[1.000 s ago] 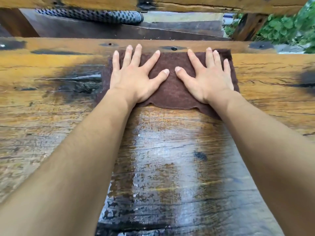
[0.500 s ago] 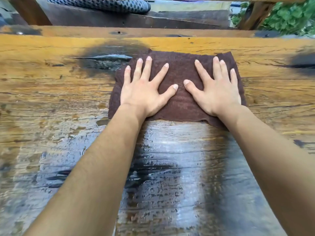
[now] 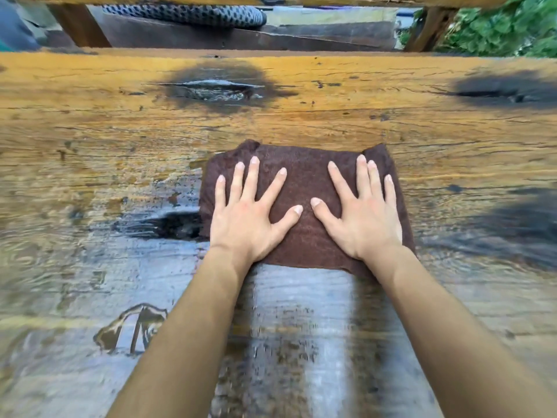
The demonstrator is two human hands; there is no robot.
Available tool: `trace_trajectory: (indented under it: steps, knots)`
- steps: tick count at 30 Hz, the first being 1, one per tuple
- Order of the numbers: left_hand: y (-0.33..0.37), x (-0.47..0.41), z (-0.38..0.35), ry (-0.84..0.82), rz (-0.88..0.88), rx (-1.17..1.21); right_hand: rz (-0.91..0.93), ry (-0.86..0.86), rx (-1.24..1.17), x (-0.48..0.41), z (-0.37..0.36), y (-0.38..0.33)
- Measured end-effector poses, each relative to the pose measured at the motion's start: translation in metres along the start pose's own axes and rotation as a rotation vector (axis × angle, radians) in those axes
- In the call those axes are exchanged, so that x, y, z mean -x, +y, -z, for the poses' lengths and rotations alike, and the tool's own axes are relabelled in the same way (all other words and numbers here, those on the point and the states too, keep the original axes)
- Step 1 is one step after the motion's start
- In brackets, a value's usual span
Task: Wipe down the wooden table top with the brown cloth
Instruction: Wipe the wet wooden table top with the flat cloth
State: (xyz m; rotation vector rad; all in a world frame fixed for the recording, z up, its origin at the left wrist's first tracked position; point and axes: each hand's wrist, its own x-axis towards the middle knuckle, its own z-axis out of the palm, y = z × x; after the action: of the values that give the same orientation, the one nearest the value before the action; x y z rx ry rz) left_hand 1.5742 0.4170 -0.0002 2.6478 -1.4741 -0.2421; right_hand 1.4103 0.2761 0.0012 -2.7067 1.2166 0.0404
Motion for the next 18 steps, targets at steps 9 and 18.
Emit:
trace_trajectory:
  steps: [9,18]
  knots:
    - [0.006,0.113,-0.010,-0.032,0.004,-0.038,0.001,-0.051,0.013,0.110,-0.012,-0.015]
    - [0.006,0.237,-0.019,-0.019,0.035,-0.035,0.020,-0.032,-0.025,0.228,-0.021,-0.039]
